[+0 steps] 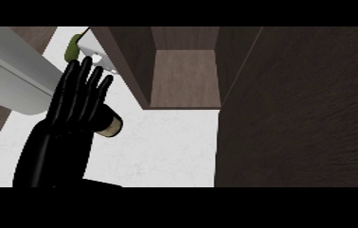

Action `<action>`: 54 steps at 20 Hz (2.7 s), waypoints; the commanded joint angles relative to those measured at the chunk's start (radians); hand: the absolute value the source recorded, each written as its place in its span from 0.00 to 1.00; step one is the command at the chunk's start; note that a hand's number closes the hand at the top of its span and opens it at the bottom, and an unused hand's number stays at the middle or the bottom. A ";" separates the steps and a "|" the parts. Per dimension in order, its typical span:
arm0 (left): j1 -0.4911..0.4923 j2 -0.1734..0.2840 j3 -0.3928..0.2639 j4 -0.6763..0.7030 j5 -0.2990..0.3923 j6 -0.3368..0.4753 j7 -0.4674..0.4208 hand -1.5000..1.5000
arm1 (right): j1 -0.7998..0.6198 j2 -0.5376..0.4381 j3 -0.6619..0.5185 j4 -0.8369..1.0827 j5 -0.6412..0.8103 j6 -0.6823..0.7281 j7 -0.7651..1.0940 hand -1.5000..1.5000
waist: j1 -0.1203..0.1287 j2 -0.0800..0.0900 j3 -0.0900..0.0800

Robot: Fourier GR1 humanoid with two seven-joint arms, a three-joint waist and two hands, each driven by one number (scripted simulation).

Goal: Pick up the wine, place it into the cabinet and close the cabinet

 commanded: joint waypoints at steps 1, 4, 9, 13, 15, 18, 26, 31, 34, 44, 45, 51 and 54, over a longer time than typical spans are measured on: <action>-0.075 -0.002 0.014 -0.028 -0.010 0.026 0.092 0.00 | -0.046 0.031 0.068 -0.084 0.042 -0.050 0.125 0.00 | 0.002 0.001 0.000; -0.144 -0.002 -0.052 0.021 -0.038 0.124 0.084 0.00 | -0.039 -0.003 -0.053 -0.082 -0.075 -0.009 0.132 0.00 | -0.002 0.001 0.000; -0.067 -0.002 -0.015 -0.087 -0.047 0.112 0.144 0.00 | -0.097 0.017 -0.017 -0.094 -0.034 -0.036 0.199 0.00 | 0.003 0.001 0.000; -0.109 -0.002 0.018 -0.093 -0.055 0.130 0.196 0.00 | -0.097 0.018 -0.004 -0.156 -0.015 -0.051 0.249 0.00 | 0.002 0.001 0.000; -0.089 0.032 0.027 -0.180 -0.069 0.132 0.280 0.00 | -0.134 0.016 -0.027 -0.166 -0.028 -0.074 0.293 0.00 | 0.004 0.000 0.000; -0.065 0.011 0.030 -0.163 -0.099 0.144 0.226 0.00 | -0.071 0.013 -0.054 -0.147 -0.053 -0.024 0.224 0.00 | 0.001 0.001 0.000; -0.030 0.075 0.201 -0.196 0.014 0.072 0.252 0.00 | -0.099 0.054 0.036 -0.160 0.068 -0.066 0.250 0.00 | 0.001 0.001 0.000; -0.018 0.125 0.317 -0.181 0.085 0.035 0.276 0.00 | -0.148 0.035 -0.010 -0.178 0.036 -0.081 0.303 0.00 | 0.003 0.001 0.000; -0.049 0.126 0.370 -0.097 0.121 0.016 0.224 0.00 | -0.151 0.015 -0.023 -0.236 -0.011 -0.073 0.361 0.00 | -0.002 0.001 0.000; -0.018 0.163 0.499 0.077 0.271 -0.101 0.158 0.00 | -0.134 0.038 0.010 -0.218 0.026 -0.063 0.331 0.00 | -0.003 0.001 0.000; 0.015 0.135 0.461 0.092 0.267 -0.119 0.133 0.00 | -0.175 0.062 0.043 -0.188 0.061 -0.094 0.345 0.00 | 0.000 0.001 -0.001; 0.069 0.110 0.433 0.150 0.244 -0.166 0.074 0.00 | -0.149 0.033 -0.002 -0.261 0.011 -0.073 0.407 0.00 | -0.002 0.000 0.000; 0.076 0.098 0.442 0.215 0.237 -0.185 0.013 0.00 | -0.206 0.041 -0.031 -0.190 -0.006 -0.076 0.393 0.00 | 0.001 0.001 0.000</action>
